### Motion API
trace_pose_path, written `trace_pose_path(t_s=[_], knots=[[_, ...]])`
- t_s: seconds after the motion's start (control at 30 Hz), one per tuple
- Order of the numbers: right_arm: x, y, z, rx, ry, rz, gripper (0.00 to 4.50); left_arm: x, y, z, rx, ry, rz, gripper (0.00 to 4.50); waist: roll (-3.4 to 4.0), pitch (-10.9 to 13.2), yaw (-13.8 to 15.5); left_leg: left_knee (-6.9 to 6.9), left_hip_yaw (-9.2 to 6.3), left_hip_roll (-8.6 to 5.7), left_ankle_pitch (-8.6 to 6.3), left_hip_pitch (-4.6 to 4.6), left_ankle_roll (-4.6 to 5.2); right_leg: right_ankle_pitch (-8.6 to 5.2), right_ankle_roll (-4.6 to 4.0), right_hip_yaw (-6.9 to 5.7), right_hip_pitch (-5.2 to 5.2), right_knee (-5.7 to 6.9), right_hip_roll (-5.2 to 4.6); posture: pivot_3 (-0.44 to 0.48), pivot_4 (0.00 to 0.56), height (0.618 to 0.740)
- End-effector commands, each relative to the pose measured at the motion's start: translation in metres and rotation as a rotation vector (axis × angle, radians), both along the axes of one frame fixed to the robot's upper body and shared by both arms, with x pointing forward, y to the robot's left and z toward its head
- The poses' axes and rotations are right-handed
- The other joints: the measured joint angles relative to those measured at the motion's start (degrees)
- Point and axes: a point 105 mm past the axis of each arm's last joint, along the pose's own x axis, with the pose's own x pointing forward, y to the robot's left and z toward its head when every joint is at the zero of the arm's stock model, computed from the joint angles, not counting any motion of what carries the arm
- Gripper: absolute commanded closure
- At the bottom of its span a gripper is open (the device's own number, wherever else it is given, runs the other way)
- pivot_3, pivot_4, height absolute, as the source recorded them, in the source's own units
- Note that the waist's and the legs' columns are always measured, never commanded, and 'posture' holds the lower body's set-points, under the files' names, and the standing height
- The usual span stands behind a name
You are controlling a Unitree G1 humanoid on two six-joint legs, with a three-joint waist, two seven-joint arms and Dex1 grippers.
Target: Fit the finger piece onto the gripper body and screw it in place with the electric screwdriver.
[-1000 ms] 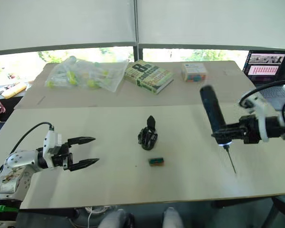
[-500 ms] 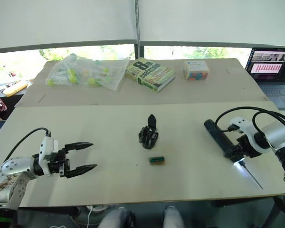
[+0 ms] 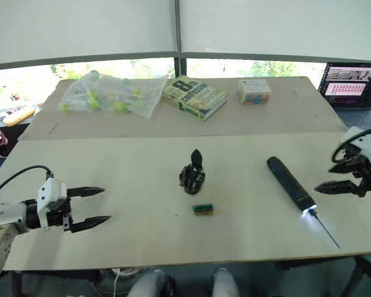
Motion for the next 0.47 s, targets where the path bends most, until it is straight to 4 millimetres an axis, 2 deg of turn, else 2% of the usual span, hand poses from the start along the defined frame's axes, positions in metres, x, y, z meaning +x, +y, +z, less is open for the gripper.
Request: trace_pose_path(t_s=[0.03,0.17,0.3,0.37,0.47], knots=[[-0.020,0.039,0.037,0.149,-0.336,0.322,0.04,-0.002,0.016,0.004,0.081,-0.091,0.034,0.00,-0.14,0.06,-0.23,-0.05,-0.01,0.06,-0.02,0.29,-0.02,0.00,0.00,-0.01,0.29,-0.02,0.01,0.000,0.150,0.740],[-0.047,0.078,0.010,0.200,-0.317,0.491,0.04,-0.003,0.030,0.005,0.106,-0.103,0.069,0.00,-0.16,0.06,0.19,-0.04,-0.01,0.11,-0.04,0.42,-0.07,-0.02,-0.01,0.04,0.35,0.10,-0.06,0.000,0.150,0.740],[-0.064,0.105,-0.035,0.244,-0.318,0.547,0.04,0.000,0.025,0.004,0.095,-0.134,0.084,0.00,-0.19,0.06,1.00,0.03,-0.04,0.08,-0.04,0.42,-0.07,0.00,-0.02,0.02,0.38,0.10,-0.10,0.000,0.150,0.740],[-0.065,0.110,-0.047,0.267,-0.327,0.529,0.04,-0.001,0.023,0.003,0.092,-0.137,0.083,0.00,-0.26,0.04,1.27,0.02,-0.04,0.05,-0.05,0.44,-0.06,0.00,-0.02,0.03,0.41,0.07,-0.13,0.000,0.150,0.740],[-0.068,0.112,-0.056,0.262,-0.334,0.541,0.04,-0.006,0.020,0.002,0.081,-0.137,0.078,0.00,-0.26,0.04,1.21,0.04,0.00,0.01,-0.06,0.45,-0.05,0.00,-0.03,0.10,0.38,0.10,-0.14,0.000,0.150,0.740]])
